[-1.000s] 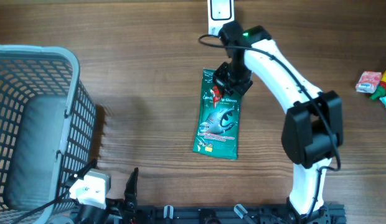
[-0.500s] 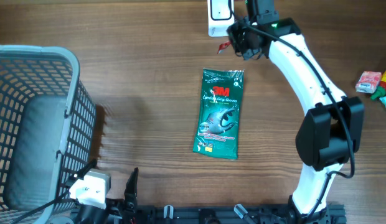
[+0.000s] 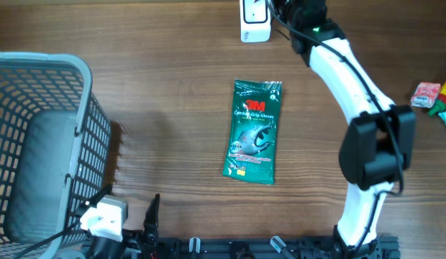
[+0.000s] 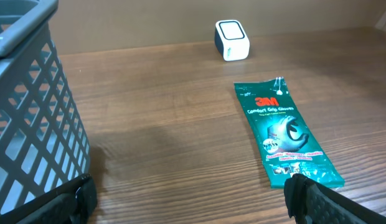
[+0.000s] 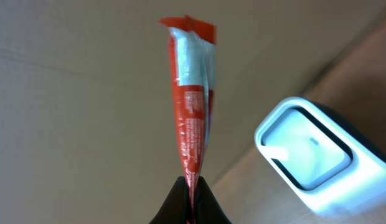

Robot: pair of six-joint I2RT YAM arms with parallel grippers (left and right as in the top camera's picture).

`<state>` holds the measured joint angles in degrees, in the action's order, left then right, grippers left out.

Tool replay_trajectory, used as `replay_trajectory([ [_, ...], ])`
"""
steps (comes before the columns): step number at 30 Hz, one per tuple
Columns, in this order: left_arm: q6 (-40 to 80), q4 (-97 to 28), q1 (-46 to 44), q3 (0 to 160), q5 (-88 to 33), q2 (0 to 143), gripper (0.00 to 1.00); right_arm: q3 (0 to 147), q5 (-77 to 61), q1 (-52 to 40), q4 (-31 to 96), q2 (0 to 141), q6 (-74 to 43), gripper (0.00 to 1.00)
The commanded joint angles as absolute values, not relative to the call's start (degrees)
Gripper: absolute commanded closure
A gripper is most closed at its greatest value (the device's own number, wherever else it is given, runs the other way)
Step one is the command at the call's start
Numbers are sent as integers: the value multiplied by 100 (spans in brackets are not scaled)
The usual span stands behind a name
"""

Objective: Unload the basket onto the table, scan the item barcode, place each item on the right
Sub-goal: 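Hold the red tube in front of the white scanner, then carry the red tube away to the right side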

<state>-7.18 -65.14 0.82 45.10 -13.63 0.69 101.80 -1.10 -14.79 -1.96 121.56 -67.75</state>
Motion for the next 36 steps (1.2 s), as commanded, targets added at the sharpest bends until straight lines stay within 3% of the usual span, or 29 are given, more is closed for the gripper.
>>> replay_trajectory([
  [1, -718, -6499, 113, 4521, -1455, 25, 0, 10186, -263, -1426, -1149, 13045, -6447, 96],
  [8, -718, -6499, 113, 4521, -1455, 25, 0, 10195, 333, -1409, -3391, 14237, -6608, 96],
  [12, -718, -6499, 113, 4521, -1455, 25, 0, 10197, 362, -1389, -3382, 14361, -6667, 96],
  [14, -718, -6499, 113, 4521, -1455, 25, 0, 10213, 333, -1376, -3389, 14361, -6130, 95],
  [16, -718, -6499, 113, 4521, -1455, 25, 0, 10313, -123, -1317, -3382, 14344, -5384, 96],
  [21, -718, -6499, 113, 4521, -1455, 25, 0, 10346, -1011, -1011, -3352, 13976, -5393, 95],
  [31, -718, -6499, 113, 4521, -1455, 25, 0, 10339, -884, 1505, 589, 12960, -5391, 95],
  [36, -720, -6499, 113, 4521, -1455, 25, 0, 10320, 362, 2648, 2204, 13076, -3780, 95],
])
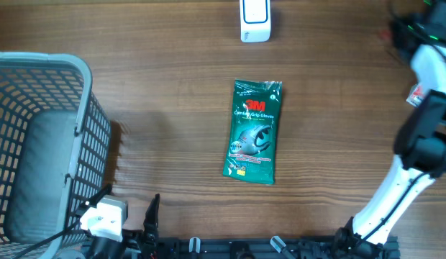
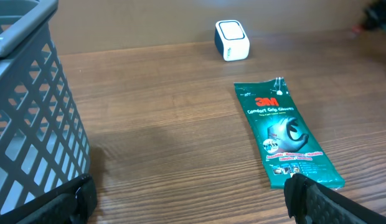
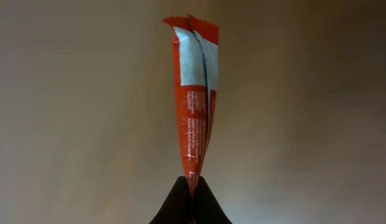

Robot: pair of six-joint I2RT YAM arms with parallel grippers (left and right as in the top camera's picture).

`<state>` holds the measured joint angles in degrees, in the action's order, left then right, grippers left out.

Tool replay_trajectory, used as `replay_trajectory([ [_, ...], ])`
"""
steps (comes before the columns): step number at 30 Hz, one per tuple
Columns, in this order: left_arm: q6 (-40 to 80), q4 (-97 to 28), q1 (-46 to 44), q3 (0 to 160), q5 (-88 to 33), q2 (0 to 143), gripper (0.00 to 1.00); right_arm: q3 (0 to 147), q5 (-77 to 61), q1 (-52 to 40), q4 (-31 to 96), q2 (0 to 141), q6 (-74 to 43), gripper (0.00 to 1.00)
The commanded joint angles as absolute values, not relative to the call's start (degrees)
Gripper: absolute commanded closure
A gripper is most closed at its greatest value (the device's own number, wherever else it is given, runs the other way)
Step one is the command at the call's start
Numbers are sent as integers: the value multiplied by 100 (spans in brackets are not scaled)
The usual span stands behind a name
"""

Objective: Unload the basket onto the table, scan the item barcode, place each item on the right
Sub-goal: 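Carry the red tube away to the right side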

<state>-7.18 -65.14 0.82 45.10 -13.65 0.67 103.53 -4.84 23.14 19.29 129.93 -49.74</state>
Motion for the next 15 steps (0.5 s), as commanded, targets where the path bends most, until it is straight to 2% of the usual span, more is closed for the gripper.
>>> replay_trajectory([
  [1, -718, -6499, 113, 4521, -1455, 25, 0, 10272, 432, 2781, 2259, 13098, -3479, 94],
  [3, -718, -6499, 113, 4521, -1455, 25, 0, 10173, 399, 3041, 2449, 13126, -3131, 88],
  [4, -718, -6499, 113, 4521, -1455, 25, 0, 10173, 329, 3116, 2552, 13126, -3142, 75],
  [5, -718, -6499, 113, 4521, -1455, 25, 0, 10184, -19, 3212, 2604, 13109, -3114, 50],
  [6, -718, -6499, 113, 4521, -1455, 25, 0, 10208, -493, 3271, 2615, 13061, -2989, 37],
  [7, -718, -6499, 113, 4521, -1455, 25, 0, 10239, -1033, 3310, 2617, 12975, -2950, 8],
  [8, -718, -6499, 113, 4521, -1455, 25, 0, 10261, -1441, 3330, 2624, 12875, -2947, 0],
  [12, -718, -6499, 113, 4521, -1455, 25, 0, 10278, -3120, 3291, 2738, 12031, -2797, 0],
  [15, -720, -6499, 113, 4521, -1455, 25, 0, 10278, -4283, 3035, 3409, 11332, -2335, 0],
])
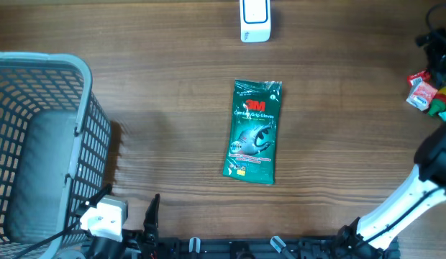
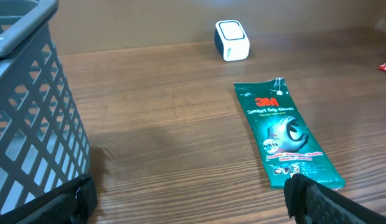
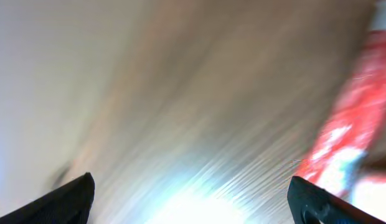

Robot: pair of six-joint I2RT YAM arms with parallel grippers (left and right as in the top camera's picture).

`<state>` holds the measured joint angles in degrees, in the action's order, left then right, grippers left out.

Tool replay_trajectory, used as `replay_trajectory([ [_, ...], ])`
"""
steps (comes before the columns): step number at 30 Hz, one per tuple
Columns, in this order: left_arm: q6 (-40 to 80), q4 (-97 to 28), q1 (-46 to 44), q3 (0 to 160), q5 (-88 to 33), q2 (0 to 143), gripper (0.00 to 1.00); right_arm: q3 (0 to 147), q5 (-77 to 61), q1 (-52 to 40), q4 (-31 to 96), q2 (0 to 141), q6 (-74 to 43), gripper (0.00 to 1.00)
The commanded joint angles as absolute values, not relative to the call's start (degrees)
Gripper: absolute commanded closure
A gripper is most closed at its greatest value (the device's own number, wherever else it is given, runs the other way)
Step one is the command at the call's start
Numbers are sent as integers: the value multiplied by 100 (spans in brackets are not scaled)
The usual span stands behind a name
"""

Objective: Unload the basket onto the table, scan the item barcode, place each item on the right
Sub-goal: 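Carry the red tube away to the right side, then reach the right gripper down to the green 3M glove packet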

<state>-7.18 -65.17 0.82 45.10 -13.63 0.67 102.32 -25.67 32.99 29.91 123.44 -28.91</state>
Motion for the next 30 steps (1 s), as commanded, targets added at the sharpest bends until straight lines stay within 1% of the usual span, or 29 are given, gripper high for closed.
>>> replay_trajectory([
  [1, -718, -6499, 113, 4521, -1455, 25, 0, 10278, -4416, 2915, 3684, 11190, -2237, 0],
  [6, -718, -6499, 113, 4521, -1455, 25, 0, 10278, -4366, 1673, 5793, 10825, -1747, 0],
  [8, -718, -6499, 113, 4521, -1455, 25, 0, 10210, -3898, 930, 6530, 10842, -1667, 0],
  [11, -718, -6499, 113, 4521, -1455, 25, 0, 10090, -3015, -233, 6910, 10842, -1664, 0],
  [14, -718, -6499, 113, 4521, -1455, 25, 0, 9885, -1588, -1505, 6914, 10842, -1680, 0],
  [17, -718, -6499, 113, 4521, -1455, 25, 0, 9564, -945, -2429, 6991, 10842, -2178, 0],
  [20, -718, -6499, 113, 4521, -1455, 25, 0, 9406, -1166, -3024, 7067, 10842, -2915, 0],
  [25, -718, -6499, 113, 4521, -1455, 25, 0, 9406, -2394, -3371, 7126, 10842, -3778, 0],
  [27, -718, -6499, 113, 4521, -1455, 25, 0, 9406, -2609, -3380, 7153, 10842, -3771, 0],
  [30, -718, -6499, 113, 4521, -1455, 25, 0, 9404, -2580, -3380, 7360, 10842, -3763, 0],
])
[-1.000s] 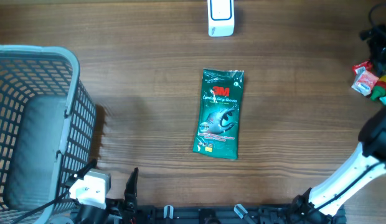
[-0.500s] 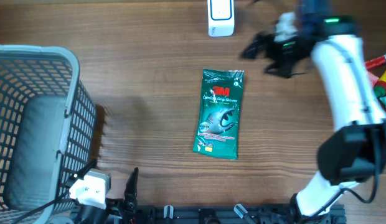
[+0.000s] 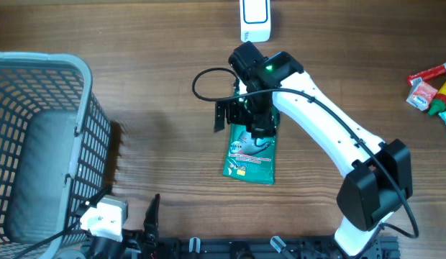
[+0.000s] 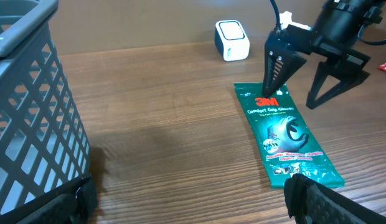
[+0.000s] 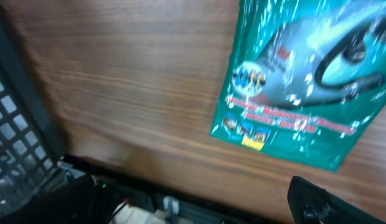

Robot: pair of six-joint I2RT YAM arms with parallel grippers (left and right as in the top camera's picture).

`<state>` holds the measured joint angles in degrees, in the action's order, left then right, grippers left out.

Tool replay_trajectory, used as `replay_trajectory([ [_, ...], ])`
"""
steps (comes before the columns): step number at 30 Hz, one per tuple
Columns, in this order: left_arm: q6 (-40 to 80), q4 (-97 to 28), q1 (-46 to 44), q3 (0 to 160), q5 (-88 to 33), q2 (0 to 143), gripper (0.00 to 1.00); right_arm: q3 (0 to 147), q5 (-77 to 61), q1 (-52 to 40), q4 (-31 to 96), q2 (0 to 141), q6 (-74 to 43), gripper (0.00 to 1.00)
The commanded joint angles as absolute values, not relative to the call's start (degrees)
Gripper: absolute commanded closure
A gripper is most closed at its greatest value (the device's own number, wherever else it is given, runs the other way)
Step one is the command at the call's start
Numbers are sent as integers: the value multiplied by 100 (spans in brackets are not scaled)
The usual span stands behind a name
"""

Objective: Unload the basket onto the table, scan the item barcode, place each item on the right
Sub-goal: 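Reach the right gripper down to the green 3M glove packet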

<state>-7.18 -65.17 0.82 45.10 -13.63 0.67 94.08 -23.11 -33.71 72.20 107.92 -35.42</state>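
The green 3M glove packet (image 3: 252,155) lies flat mid-table, printed face up, also in the left wrist view (image 4: 286,134) and blurred in the right wrist view (image 5: 305,93). My right gripper (image 3: 241,119) hangs open just above the packet's far end, one finger on each side (image 4: 277,65), with nothing between them. The white scanner (image 3: 254,18) stands at the far edge beyond the packet. My left gripper (image 4: 190,208) rests open at the near edge, left of the packet. No barcode shows on the packet.
A grey mesh basket (image 3: 43,61) fills the left side. At the far right lie a red sachet (image 3: 428,72), a pink packet (image 3: 424,93) and a yellow and green item. The right arm's cable loops over the table left of its wrist.
My right gripper was open at the far right edge by the red sachet. Now it is open over the far end of the green packet. The left arm has not moved.
My right gripper was shut on a red sachet held up beside the scanner. Then it held the sachet at the far right. Then it was open there, with the sachet lying by the pink packet. Now it hangs open over the green packet.
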Motion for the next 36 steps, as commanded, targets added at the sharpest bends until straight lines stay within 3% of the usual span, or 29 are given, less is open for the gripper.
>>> replay_trajectory([
  [1, -718, -6499, 113, 4521, -1455, 25, 0, 9404, -2556, -3380, 7415, 10842, -3760, 0],
  [16, -718, -6499, 113, 4521, -1455, 25, 0, 9404, -1542, -3395, 7537, 10842, -3785, 0],
  [20, -718, -6499, 113, 4521, -1455, 25, 0, 9240, -801, -3395, 7568, 10842, -4510, 0],
  [32, -718, -6499, 113, 4521, -1455, 25, 0, 7301, -427, -3395, 5457, 10844, -4307, 0],
  [36, -718, -6499, 113, 4521, -1455, 25, 0, 7240, -322, -3395, 4753, 10934, -3352, 0],
])
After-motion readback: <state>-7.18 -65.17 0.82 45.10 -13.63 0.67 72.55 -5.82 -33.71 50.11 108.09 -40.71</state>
